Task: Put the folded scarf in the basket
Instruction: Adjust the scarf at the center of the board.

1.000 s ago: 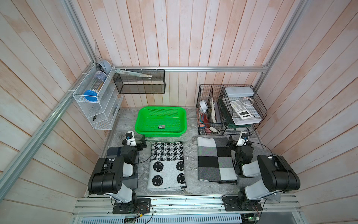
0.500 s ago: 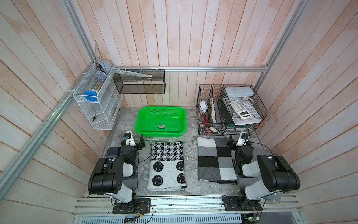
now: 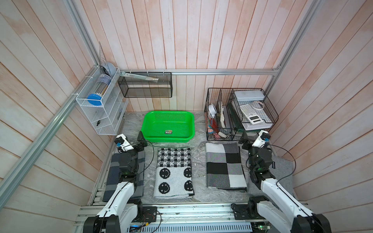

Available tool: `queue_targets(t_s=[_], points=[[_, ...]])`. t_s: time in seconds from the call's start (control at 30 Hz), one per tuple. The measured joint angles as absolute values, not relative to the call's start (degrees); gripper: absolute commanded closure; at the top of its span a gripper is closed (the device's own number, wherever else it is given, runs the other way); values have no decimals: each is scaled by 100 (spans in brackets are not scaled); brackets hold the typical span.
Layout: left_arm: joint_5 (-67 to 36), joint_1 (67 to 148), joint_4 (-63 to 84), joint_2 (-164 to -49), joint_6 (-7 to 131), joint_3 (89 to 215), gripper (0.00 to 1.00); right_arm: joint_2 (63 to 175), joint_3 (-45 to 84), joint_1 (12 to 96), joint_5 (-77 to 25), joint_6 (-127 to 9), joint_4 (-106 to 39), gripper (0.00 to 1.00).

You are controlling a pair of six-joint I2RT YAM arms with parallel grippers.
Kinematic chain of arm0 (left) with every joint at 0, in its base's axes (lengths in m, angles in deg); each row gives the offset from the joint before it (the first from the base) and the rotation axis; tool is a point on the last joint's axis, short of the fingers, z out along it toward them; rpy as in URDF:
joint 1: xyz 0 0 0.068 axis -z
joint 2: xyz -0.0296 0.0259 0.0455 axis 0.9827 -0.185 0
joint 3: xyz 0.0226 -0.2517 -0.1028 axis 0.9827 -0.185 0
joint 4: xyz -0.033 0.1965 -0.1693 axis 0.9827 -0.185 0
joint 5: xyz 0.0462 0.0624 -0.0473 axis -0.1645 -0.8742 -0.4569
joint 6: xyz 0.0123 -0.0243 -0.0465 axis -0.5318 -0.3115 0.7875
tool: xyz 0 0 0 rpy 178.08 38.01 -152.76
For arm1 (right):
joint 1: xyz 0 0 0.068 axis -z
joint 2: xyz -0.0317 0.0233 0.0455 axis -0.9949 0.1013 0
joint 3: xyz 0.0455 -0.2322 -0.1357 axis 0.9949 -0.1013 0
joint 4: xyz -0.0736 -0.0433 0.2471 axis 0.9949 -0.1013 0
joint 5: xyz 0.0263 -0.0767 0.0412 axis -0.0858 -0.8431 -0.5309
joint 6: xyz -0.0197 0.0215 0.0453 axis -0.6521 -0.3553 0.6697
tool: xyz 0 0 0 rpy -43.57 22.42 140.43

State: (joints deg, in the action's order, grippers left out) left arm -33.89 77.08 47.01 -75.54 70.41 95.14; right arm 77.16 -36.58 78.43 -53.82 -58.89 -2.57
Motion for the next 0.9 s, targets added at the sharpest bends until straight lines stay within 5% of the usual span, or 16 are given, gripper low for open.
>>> queue_targets(t_s=[0.23,0.43,0.67,0.9], points=[[-2696,7527,3094,-7600,7822,9715,0,6848,-3828,8437,-4455,-4691,-1682,2],[-2453,8243,1186,-8138,8001,11012,0,7571,-3564,8249,-2847,-4457,-2102,2],[-2268,10097,-318,-8313,8045,11291,0,9300,-2259,5635,-2768,-4595,-2484,2],[-2211,10871,-1037,-8311,8045,11289,0,11381,-1157,4617,-2554,-4558,-2329,6]])
